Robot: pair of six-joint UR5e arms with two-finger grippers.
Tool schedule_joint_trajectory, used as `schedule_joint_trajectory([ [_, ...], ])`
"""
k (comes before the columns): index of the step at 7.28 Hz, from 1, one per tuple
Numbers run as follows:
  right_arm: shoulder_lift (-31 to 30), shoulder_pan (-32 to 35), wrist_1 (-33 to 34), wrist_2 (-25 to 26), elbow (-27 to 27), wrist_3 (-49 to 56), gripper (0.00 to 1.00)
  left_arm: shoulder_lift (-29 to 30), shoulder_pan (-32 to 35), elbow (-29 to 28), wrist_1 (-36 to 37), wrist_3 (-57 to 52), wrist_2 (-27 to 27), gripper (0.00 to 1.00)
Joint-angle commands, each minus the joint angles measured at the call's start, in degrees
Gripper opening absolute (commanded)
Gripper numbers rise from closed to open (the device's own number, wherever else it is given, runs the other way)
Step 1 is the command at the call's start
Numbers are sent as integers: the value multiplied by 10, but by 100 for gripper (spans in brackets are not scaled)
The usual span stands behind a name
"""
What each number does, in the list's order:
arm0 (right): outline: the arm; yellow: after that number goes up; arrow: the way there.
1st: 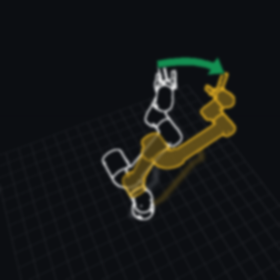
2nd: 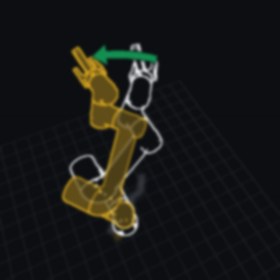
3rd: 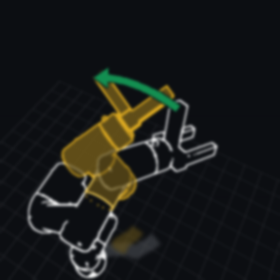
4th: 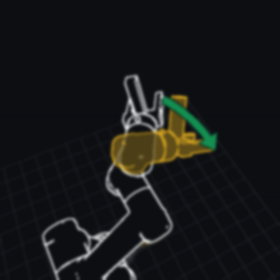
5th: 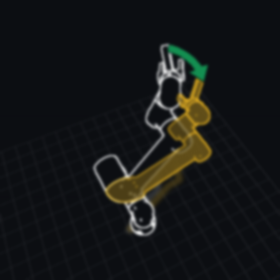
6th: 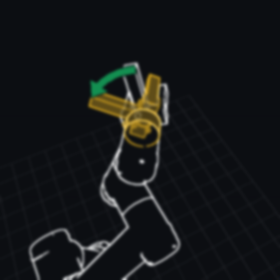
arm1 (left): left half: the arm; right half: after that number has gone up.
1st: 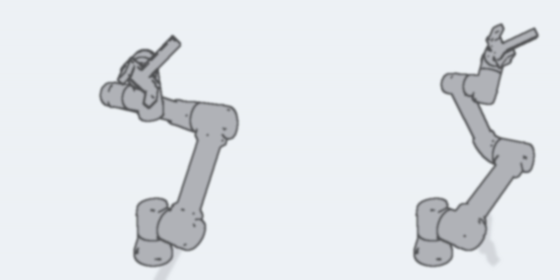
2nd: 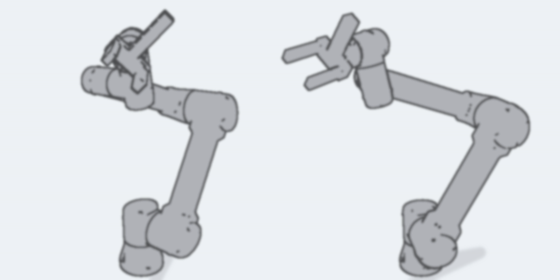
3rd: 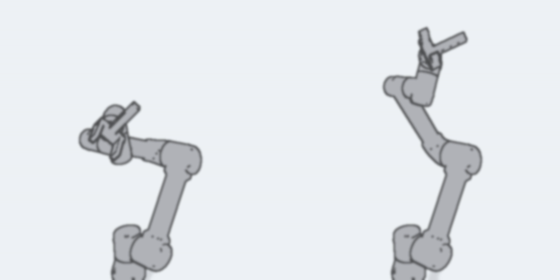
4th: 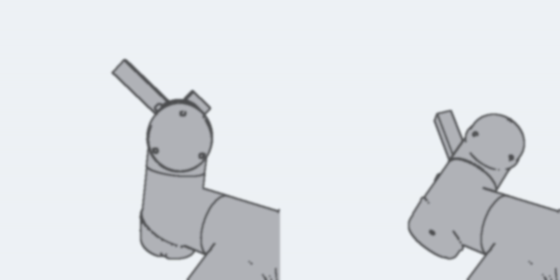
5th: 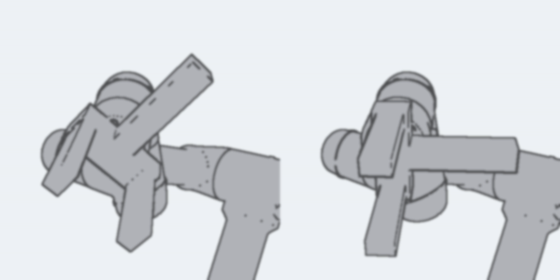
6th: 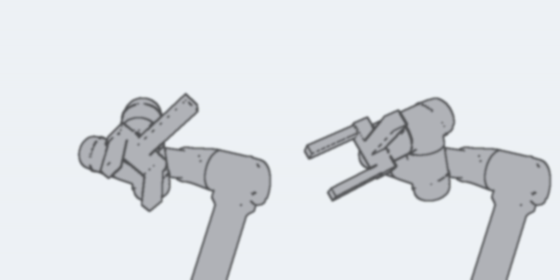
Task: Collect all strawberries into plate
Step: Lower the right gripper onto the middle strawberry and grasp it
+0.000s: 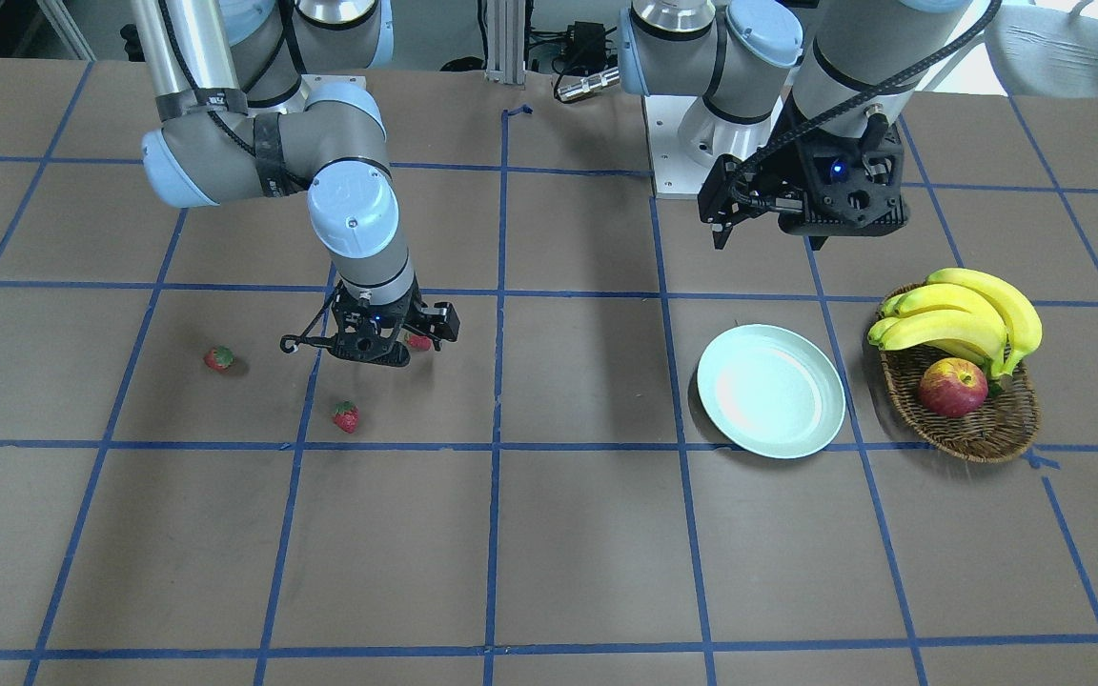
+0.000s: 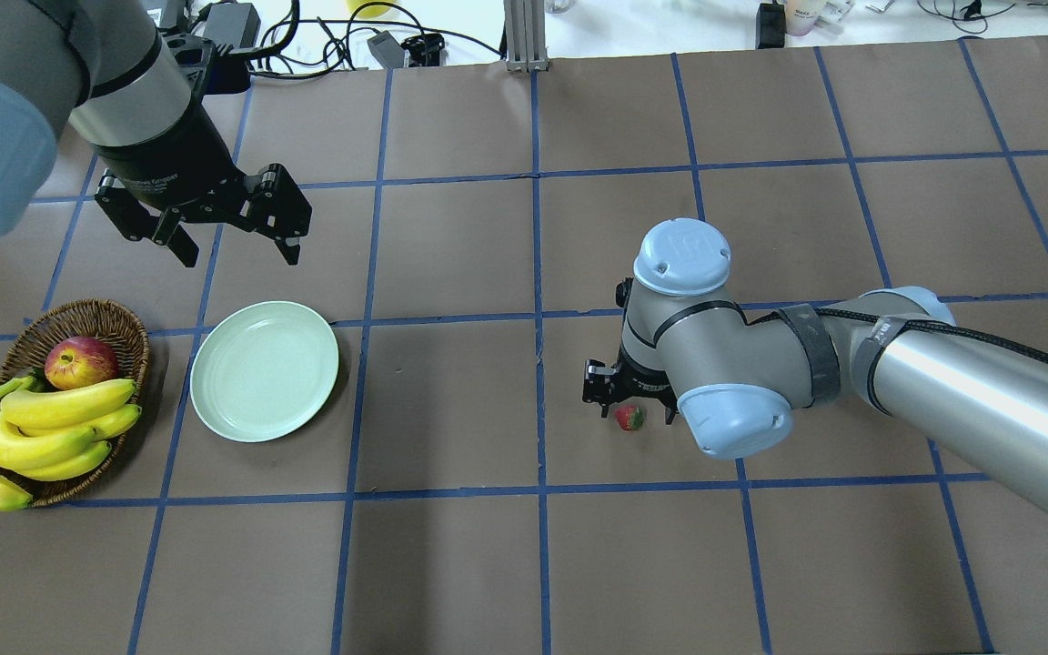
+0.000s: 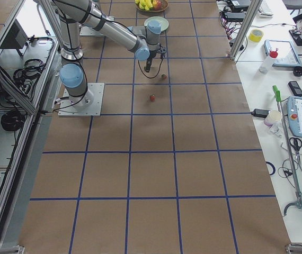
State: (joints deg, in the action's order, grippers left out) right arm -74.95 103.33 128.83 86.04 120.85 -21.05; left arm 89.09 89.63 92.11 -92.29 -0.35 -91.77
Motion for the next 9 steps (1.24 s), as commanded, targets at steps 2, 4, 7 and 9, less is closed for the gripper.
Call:
schedule_joint_trajectory([
  [2,2,1,2,-3,-3,2,9,0,0,0,0,0,0,100],
  [4,-5,0,3,-3,-13,2,9,0,0,1,0,0,0,100],
  [7,18,52,16,-119,-82,-42,10,1,1,1,0,0,0,100],
  [9,76,112,90,-126,-124,-87,14,1,1,1,1,0,0,100],
])
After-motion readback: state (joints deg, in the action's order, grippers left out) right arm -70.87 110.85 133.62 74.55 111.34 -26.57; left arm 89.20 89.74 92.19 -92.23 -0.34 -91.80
